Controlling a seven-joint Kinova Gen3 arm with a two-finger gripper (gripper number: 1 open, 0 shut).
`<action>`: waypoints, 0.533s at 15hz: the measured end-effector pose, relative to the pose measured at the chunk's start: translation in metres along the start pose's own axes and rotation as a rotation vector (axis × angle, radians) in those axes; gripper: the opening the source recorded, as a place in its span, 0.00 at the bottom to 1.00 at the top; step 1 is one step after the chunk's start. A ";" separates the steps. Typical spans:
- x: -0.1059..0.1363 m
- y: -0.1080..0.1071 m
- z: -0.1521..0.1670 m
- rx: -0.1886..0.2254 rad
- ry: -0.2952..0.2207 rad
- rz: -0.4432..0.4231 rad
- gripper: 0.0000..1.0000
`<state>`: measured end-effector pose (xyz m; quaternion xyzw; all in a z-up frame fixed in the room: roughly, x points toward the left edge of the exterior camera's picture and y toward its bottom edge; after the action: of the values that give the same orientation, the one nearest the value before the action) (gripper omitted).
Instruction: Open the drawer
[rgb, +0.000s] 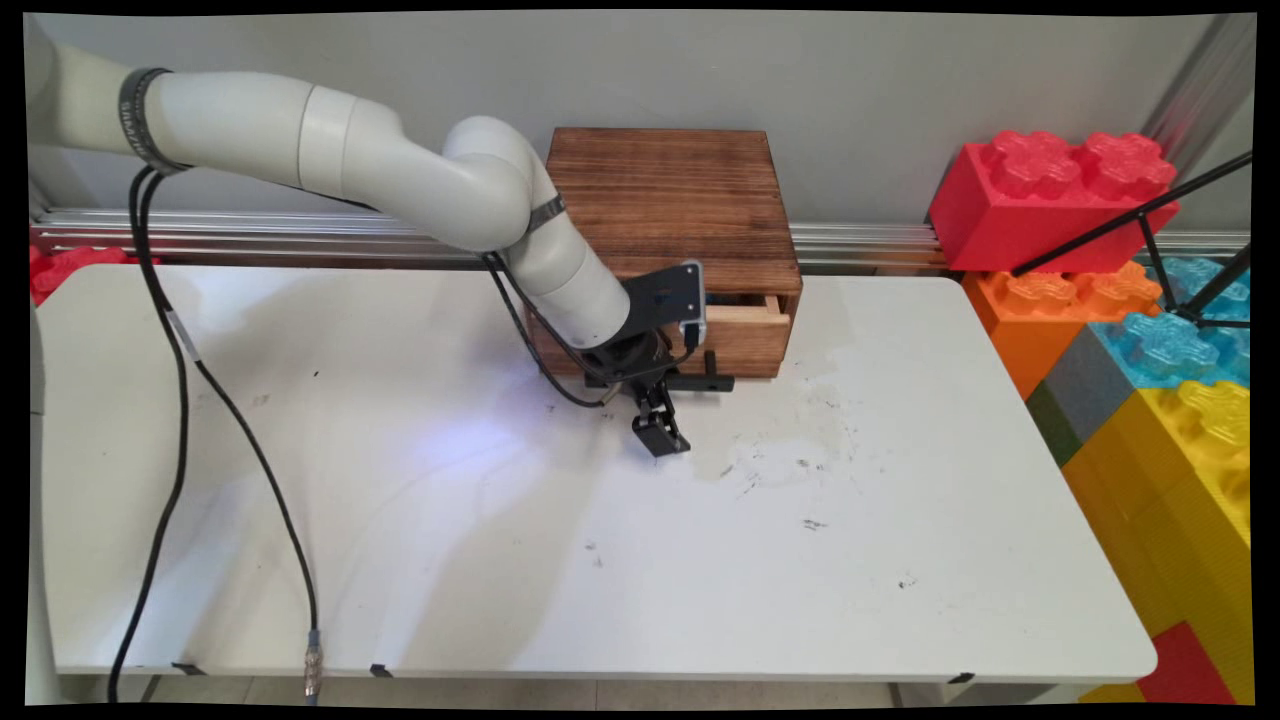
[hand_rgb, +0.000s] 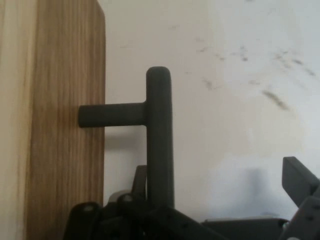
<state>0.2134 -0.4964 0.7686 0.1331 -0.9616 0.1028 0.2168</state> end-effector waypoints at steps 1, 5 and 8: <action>0.001 0.007 -0.001 -0.009 0.003 0.002 1.00; 0.003 0.032 -0.006 -0.042 0.009 0.005 1.00; 0.003 0.049 -0.009 -0.062 0.012 0.005 1.00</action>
<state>0.1999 -0.4485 0.7714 0.1234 -0.9633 0.0741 0.2264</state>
